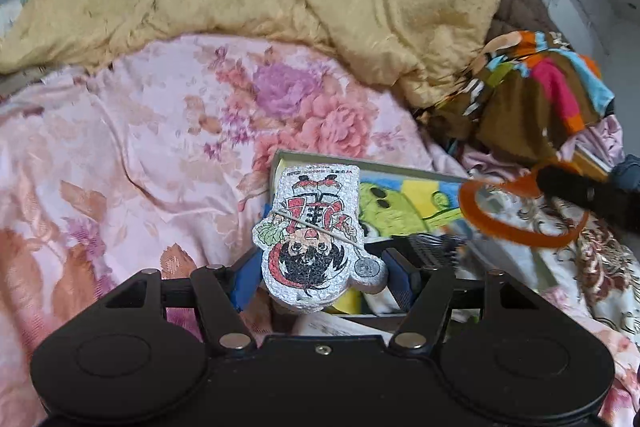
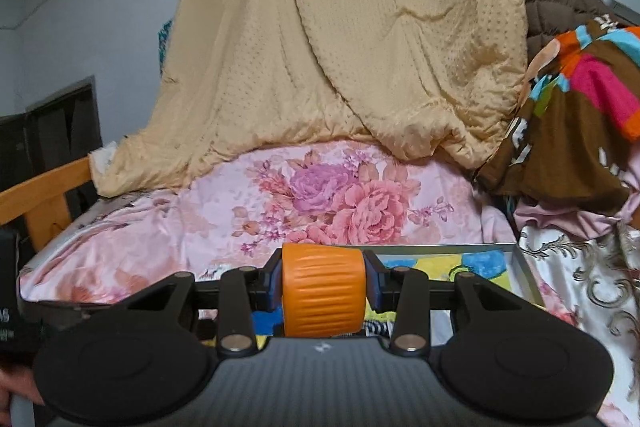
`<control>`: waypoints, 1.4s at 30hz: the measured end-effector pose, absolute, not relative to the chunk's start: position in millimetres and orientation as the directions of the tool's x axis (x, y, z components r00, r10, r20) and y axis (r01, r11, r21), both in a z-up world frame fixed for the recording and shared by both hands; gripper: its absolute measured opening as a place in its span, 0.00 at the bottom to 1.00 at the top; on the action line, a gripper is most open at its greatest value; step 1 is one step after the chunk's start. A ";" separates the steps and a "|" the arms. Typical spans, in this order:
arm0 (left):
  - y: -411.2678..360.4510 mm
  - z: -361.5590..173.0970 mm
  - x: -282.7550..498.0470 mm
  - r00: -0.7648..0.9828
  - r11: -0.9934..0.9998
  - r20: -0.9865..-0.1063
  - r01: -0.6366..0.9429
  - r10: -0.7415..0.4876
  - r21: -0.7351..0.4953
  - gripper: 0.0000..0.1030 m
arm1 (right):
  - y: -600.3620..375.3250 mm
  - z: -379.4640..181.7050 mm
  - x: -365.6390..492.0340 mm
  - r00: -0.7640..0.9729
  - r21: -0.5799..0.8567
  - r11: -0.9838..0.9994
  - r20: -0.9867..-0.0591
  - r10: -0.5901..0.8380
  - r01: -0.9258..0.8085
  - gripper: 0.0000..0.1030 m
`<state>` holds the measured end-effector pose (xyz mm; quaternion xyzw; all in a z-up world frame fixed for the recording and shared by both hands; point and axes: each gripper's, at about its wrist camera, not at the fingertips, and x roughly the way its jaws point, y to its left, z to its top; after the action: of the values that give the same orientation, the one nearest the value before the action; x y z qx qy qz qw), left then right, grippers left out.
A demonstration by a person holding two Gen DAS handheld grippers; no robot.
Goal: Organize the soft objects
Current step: 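Lower the orange cup and cartoon pad into the tray and open both grippers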
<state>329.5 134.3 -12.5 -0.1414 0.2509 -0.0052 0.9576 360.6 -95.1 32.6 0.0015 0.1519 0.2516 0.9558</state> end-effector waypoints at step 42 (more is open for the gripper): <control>136.0 -32.0 362.1 0.819 0.974 -0.557 0.003 -0.133 -0.229 0.82 | -77.2 5.9 405.2 0.750 0.116 0.899 -0.511 0.419 -0.423 0.71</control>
<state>362.1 136.0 -32.0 -0.1092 0.2983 -0.0361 0.9475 405.2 -77.2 6.0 -0.0038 0.2724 0.2252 0.9354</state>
